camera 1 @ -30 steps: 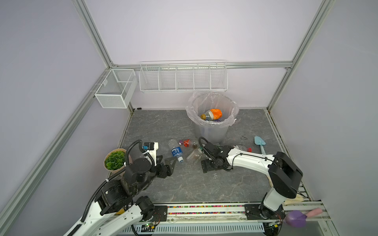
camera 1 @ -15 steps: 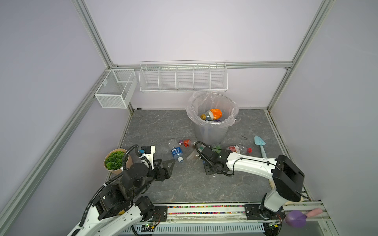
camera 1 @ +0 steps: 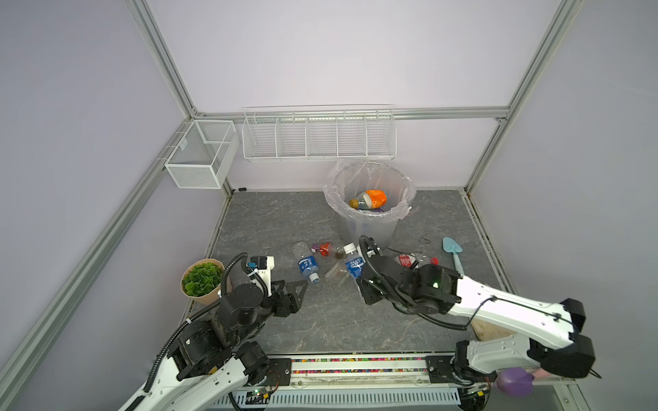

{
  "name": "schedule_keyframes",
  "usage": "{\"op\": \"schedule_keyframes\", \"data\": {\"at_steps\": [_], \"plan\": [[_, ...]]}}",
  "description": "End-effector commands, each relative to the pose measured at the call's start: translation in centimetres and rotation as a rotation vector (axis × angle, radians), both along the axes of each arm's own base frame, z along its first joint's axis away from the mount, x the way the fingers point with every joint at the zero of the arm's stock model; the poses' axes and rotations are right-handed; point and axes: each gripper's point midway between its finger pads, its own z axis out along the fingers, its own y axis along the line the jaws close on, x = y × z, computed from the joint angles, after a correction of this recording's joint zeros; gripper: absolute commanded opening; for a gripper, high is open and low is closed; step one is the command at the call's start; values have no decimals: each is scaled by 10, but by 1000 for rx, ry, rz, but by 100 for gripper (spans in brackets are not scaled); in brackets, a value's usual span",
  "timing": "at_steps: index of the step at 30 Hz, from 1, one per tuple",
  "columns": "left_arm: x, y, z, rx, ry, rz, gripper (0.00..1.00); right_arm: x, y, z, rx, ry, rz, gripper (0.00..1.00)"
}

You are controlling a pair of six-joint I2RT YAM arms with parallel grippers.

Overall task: Throw the plastic bottles in the bin
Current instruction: 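Lift the blue-labeled bottle and carry it over the bin with the right gripper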

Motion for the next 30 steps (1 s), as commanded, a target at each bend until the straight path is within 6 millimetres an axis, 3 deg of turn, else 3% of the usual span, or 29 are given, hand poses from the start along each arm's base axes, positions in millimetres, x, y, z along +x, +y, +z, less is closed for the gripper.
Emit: {"op": "schedule_keyframes", "data": {"at_steps": [1,6,16,24,30], "plan": [[0,-6,-10,-7,32,-10,83,1,-12,52,23,-154,29,23],[0,-10,-19,-8,50,-11,83,-6,-10,123,128,-287,88,23],[0,-18,-22,14,61,-26,83,-17,-18,226,242,-482,151,23],[1,-21,-22,16,63,-28,83,-20,-28,273,283,-585,156,24],[0,-22,-22,16,64,-33,83,-17,-33,288,275,-628,139,24]]}}
